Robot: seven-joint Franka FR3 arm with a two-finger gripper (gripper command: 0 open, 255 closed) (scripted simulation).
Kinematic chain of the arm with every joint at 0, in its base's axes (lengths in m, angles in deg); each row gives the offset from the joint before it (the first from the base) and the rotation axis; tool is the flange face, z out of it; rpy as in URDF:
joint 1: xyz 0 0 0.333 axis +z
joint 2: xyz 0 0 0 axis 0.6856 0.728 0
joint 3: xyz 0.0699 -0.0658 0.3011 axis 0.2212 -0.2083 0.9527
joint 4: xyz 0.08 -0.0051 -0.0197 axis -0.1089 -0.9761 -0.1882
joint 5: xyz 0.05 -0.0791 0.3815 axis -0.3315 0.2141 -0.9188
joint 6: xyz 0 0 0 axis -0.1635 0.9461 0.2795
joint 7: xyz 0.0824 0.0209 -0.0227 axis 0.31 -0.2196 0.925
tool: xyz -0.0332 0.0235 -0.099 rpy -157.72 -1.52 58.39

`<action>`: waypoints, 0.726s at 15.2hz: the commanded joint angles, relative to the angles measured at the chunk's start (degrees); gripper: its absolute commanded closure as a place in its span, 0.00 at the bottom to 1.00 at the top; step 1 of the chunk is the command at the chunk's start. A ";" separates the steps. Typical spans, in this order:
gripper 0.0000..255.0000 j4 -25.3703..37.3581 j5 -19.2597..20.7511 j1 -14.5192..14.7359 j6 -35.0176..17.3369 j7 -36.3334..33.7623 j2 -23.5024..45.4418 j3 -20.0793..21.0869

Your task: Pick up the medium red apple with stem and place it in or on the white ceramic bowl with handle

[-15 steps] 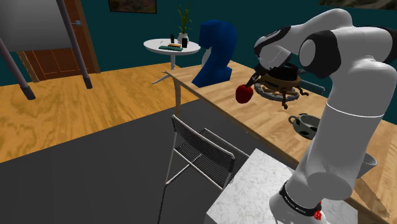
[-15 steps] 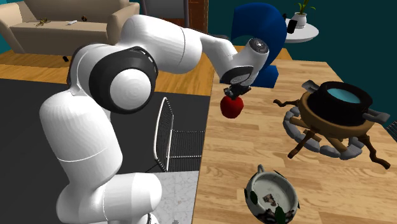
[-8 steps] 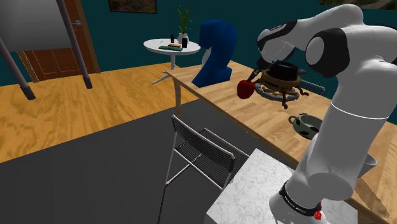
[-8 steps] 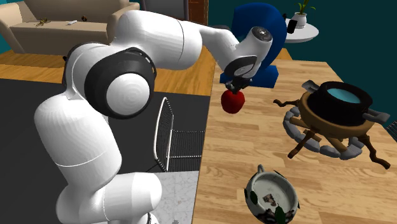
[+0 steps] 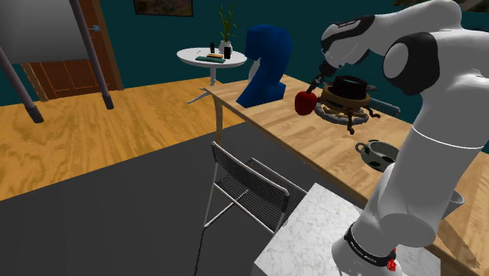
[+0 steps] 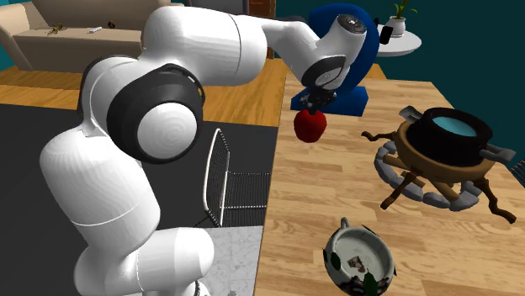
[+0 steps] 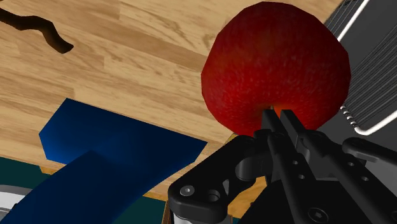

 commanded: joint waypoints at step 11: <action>1.00 2.04 8.04 0.50 5.25 -3.64 -7.53 -1.35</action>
